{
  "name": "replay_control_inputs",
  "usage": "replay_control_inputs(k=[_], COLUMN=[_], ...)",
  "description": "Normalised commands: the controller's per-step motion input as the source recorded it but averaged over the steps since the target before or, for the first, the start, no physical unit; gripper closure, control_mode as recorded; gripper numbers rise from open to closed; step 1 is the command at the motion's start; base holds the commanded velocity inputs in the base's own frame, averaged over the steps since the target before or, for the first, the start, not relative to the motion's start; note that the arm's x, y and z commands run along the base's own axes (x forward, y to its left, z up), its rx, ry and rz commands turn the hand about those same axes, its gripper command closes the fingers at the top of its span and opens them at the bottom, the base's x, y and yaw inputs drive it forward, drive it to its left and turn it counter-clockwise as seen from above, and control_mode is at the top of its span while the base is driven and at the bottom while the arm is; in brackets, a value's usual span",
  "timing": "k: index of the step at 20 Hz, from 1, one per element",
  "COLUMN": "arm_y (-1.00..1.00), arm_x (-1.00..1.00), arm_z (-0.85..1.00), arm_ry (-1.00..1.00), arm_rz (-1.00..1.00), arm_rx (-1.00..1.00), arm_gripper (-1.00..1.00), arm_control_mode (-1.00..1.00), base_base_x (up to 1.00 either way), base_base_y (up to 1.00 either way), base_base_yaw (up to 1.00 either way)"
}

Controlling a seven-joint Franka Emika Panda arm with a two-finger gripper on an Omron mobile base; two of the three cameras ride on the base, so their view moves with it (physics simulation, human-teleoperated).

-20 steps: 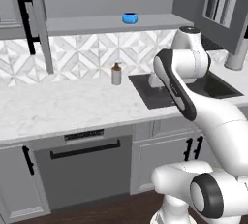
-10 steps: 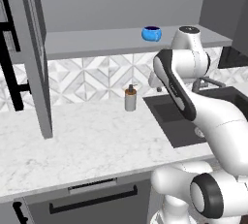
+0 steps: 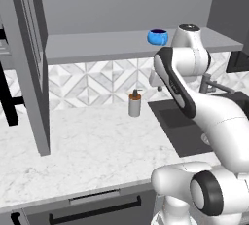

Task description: Gather all objects into one cabinet and sort the glasses and bowls to opposite sides.

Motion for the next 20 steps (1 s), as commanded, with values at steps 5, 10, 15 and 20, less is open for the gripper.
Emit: replay_control_inputs(k=[5,10,15,20], arm_y=[0.0,-0.02,0.0,0.0], arm_x=[0.0,0.63,0.19,-0.06], arm_z=[0.0,0.0,0.03,0.35], arm_ry=[0.0,0.0,-0.04,-0.04], arm_rz=[0.0,0.0,0.0,0.0], arm_rx=[0.0,0.03,0.02,0.0], arm_gripper=[-1.0,-1.0,-1.0,-1.0], arm_control_mode=[1.0,-1.0,-1.0,-1.0], base_base_x=[1.0,0.2,0.0,0.0], base_base_y=[-0.08,-0.01,0.0,0.0], base_base_yaw=[0.0,0.0,0.0,0.0])
